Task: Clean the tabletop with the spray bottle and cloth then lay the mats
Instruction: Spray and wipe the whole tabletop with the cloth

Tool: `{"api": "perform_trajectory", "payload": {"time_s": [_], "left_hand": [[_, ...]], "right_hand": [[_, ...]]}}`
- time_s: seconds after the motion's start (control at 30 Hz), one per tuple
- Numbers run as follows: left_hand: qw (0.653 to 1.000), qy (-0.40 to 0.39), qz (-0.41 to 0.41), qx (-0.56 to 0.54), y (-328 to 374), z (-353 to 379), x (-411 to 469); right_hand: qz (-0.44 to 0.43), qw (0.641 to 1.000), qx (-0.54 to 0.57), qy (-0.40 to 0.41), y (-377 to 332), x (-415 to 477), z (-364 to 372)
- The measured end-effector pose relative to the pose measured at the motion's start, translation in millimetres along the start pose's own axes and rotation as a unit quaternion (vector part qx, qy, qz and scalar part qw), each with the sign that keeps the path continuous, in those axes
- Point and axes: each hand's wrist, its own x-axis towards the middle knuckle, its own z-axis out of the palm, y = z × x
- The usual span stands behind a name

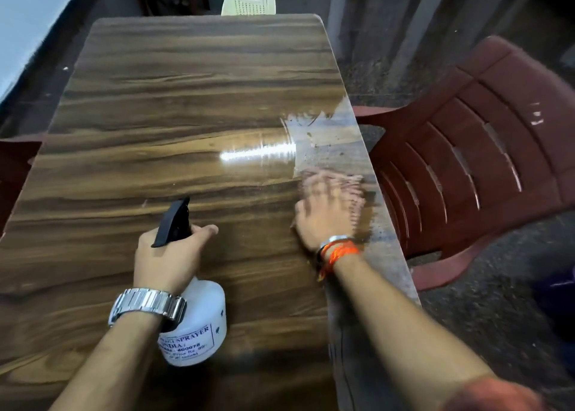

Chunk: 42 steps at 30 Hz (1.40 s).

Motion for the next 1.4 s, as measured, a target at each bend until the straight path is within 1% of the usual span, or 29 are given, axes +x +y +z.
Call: {"api": "perform_trajectory", "payload": {"time_s": [0.03,0.07,0.1,0.13,0.17,0.2,0.27,0.33,0.4,0.47,0.53,0.57,0.6,0.67,0.73,0.77,0.8,0.83,0.9,0.97,1.0,1.03,1.1,1.17,1.23,1.3,1.33,1.37,1.4], "left_hand": [[1.000,-0.007,0.006,-0.005,5.2,5.0,1.9],[1.000,-0.010,0.013,-0.005,10.1,10.0,3.8],[1.000,-0.010,0.019,-0.003,14.3,14.9,6.7],[1.000,-0.009,0.025,0.001,18.1,19.3,9.0],[0.999,-0.010,0.030,0.004,21.3,24.1,13.1],[0.999,-0.011,0.032,0.008,24.8,28.5,16.8],[0.999,-0.016,0.041,0.012,30.9,37.0,25.9],[0.998,-0.021,0.053,0.015,36.0,43.8,32.4],[0.998,-0.023,0.058,0.014,38.6,48.1,39.2],[0.998,-0.022,0.063,0.020,39.3,49.0,42.5],[0.996,-0.024,0.074,0.032,39.9,48.4,43.0],[0.996,-0.028,0.077,0.037,40.1,48.8,41.6],[0.996,-0.031,0.078,0.039,40.1,48.9,40.5],[0.996,-0.035,0.072,0.038,39.6,48.8,39.0],[0.996,-0.038,0.066,0.036,38.3,48.1,38.8],[0.997,-0.040,0.064,0.034,37.5,47.5,38.8],[0.997,-0.042,0.060,0.029,36.1,47.2,38.4],[0.997,-0.041,0.056,0.024,34.0,46.7,38.0],[0.998,-0.033,0.050,0.020,28.4,43.3,36.2],[0.998,-0.028,0.046,0.017,22.6,38.6,32.9],[0.998,-0.028,0.047,0.015,20.2,35.2,30.6],[0.998,-0.028,0.051,0.015,17.9,32.0,29.0],[0.998,-0.024,0.056,0.022,13.6,27.5,26.0],[0.998,-0.020,0.061,0.029,10.6,25.5,22.6],[0.997,-0.025,0.068,0.029,9.5,26.3,15.7],[0.996,-0.035,0.078,0.029,9.3,28.0,7.8],[0.995,-0.042,0.082,0.030,8.2,28.1,2.8],[0.994,-0.051,0.087,0.033,7.0,28.3,-2.6],[0.993,-0.061,0.092,0.036,5.8,27.0,-9.4]], "right_hand": [[-0.103,0.994,0.001,-0.024,-12.3,-4.4,1.1],[-0.198,0.979,0.009,-0.055,-17.6,-5.7,1.0],[-0.269,0.960,0.023,-0.079,-13.3,1.8,-1.5],[-0.310,0.947,0.035,-0.070,-3.7,14.6,-2.0],[-0.329,0.943,0.031,-0.043,7.1,30.1,-1.7],[-0.321,0.947,0.019,-0.028,16.7,45.9,-3.0],[-0.259,0.965,0.005,-0.036,32.8,84.1,-8.4],[-0.156,0.986,0.014,-0.051,49.9,124.1,-12.2],[-0.041,0.998,0.017,-0.034,66.2,156.1,-16.1],[0.071,0.996,0.037,-0.045,71.8,174.9,-18.4],[0.130,0.989,0.041,-0.059,55.9,182.2,-15.7],[0.127,0.989,0.036,-0.062,42.0,182.1,-13.1],[0.094,0.993,0.032,-0.064,25.7,181.0,-12.1],[-0.034,0.996,0.027,-0.080,-6.8,177.3,-9.5],[-0.160,0.980,0.011,-0.116,-22.8,176.8,-10.2],[-0.194,0.973,-0.002,-0.121,-20.0,183.7,-9.4],[-0.202,0.973,-0.017,-0.111,-11.3,192.8,-9.0],[-0.184,0.978,-0.028,-0.093,0.8,202.9,-8.5],[-0.083,0.994,-0.020,-0.074,32.5,224.4,-8.3],[0.030,0.996,0.031,-0.078,62.7,239.1,-12.6],[0.053,0.994,0.045,-0.088,70.7,241.4,-15.6],[0.056,0.992,0.046,-0.103,73.7,240.5,-18.9],[0.032,0.992,0.034,-0.116,66.1,229.6,-22.1],[-0.022,0.995,-0.008,-0.098,45.1,199.2,-19.2],[-0.117,0.989,-0.019,-0.091,16.7,147.2,-14.6],[-0.234,0.965,-0.017,-0.115,-1.5,87.3,-12.5],[-0.258,0.957,-0.021,-0.130,0.2,61.8,-15.0],[-0.259,0.956,-0.030,-0.132,12.4,49.6,-17.5],[-0.226,0.967,-0.038,-0.111,30.8,44.5,-21.6]]}}
